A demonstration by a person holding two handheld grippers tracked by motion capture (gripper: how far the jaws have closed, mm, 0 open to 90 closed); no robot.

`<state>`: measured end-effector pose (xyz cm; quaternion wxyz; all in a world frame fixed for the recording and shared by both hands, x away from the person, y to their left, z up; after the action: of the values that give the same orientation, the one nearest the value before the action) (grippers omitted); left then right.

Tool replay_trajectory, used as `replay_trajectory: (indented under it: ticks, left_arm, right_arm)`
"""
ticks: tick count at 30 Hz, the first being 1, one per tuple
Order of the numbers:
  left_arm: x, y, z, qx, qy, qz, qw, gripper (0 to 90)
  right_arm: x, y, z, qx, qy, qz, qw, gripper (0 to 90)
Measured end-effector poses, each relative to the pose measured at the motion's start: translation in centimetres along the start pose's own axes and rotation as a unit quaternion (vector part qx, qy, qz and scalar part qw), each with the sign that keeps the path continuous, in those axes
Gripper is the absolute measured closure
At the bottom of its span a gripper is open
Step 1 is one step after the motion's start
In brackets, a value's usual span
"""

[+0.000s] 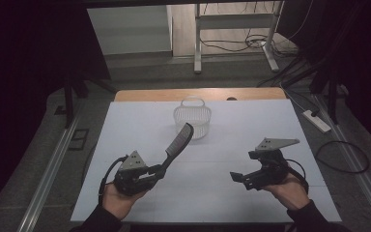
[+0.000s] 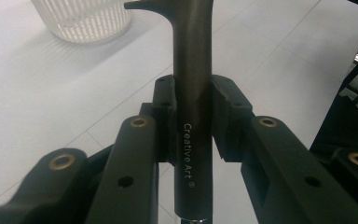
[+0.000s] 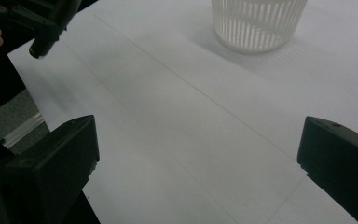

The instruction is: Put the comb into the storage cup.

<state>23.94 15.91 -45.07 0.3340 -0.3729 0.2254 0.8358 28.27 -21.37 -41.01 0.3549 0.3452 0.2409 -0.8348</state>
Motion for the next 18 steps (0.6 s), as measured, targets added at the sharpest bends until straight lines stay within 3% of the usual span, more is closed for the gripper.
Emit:
replay_trajectory:
  ticks: [7,18]
  left_arm:
    - [-0.2,0.0,-0.3,0.004,0.0,0.003,1.0,72.4]
    - [-0.4,0.1,-0.6,0.006,-0.001,0.0,1.0,72.4]
  right_arm:
    - [-0.7,0.1,-0.7,-0.02,0.007,0.002,0.9998,0.0]
    - [-2.2,-0.5,-2.6,-0.006,-0.01,0.007,0.9999,0.0]
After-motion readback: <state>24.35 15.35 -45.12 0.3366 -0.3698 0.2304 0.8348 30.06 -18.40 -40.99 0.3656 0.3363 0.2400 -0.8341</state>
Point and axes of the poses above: each handheld gripper's, and its own axes: z roughly backward along the jaws, x roughly out of its underside, y roughly to its right, the point moved 1 cm from there along -z, roughly forward along the jaws
